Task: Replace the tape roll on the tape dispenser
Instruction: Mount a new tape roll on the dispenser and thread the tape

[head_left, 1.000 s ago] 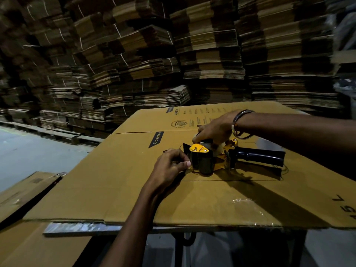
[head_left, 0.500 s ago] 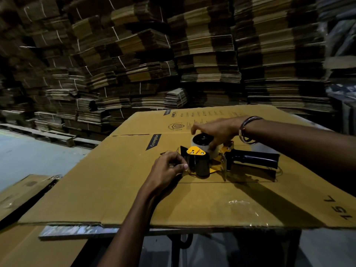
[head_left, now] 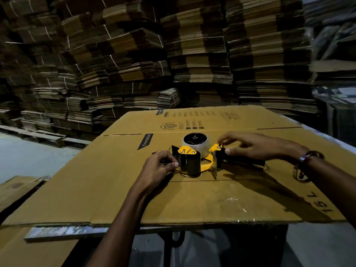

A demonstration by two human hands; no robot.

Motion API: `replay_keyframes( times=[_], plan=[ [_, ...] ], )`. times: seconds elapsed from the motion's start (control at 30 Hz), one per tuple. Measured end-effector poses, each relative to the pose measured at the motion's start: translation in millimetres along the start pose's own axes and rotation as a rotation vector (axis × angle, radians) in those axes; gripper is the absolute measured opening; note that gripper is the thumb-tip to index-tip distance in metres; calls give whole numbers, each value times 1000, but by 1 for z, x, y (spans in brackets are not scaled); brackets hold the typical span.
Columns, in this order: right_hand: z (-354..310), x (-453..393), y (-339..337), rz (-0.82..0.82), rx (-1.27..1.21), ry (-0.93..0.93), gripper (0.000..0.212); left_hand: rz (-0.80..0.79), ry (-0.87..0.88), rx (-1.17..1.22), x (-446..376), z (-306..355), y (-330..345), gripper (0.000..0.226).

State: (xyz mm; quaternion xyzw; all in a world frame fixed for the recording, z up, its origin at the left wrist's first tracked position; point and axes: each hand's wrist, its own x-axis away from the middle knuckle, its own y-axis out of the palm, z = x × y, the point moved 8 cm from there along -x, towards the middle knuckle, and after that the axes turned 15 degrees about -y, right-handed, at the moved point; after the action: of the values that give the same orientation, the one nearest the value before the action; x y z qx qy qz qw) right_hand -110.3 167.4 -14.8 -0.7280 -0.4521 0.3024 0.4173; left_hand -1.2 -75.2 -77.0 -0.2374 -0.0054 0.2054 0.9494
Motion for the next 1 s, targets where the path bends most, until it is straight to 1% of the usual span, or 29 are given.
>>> replay_keyframes(
  times=[0.1,0.2,0.27,0.5,0.7,0.8,1.0],
  plan=[
    [3,5,9,-27,-76,6,61,-6,-13,20,1,0,1,13],
    [3,0,13,-24,-26,-1,71,3,-22,35,3,2,0,15],
    [4,-4,16,-21,9,-14,73,-2,-31,45,3,2,1,14],
    [1,-15,19,13,32,-61,72,-1,-31,41,3,2,0,15],
    [-3,-18,19,39,4,-83,57,1,-15,17,1,2,0,16],
    [-4,-19,19,52,23,-81,63,8,-19,9,1,1,0,16],
    [-1,-19,21,70,68,-75,62,-2,-30,31,0,-1,-1,15]
  ],
)
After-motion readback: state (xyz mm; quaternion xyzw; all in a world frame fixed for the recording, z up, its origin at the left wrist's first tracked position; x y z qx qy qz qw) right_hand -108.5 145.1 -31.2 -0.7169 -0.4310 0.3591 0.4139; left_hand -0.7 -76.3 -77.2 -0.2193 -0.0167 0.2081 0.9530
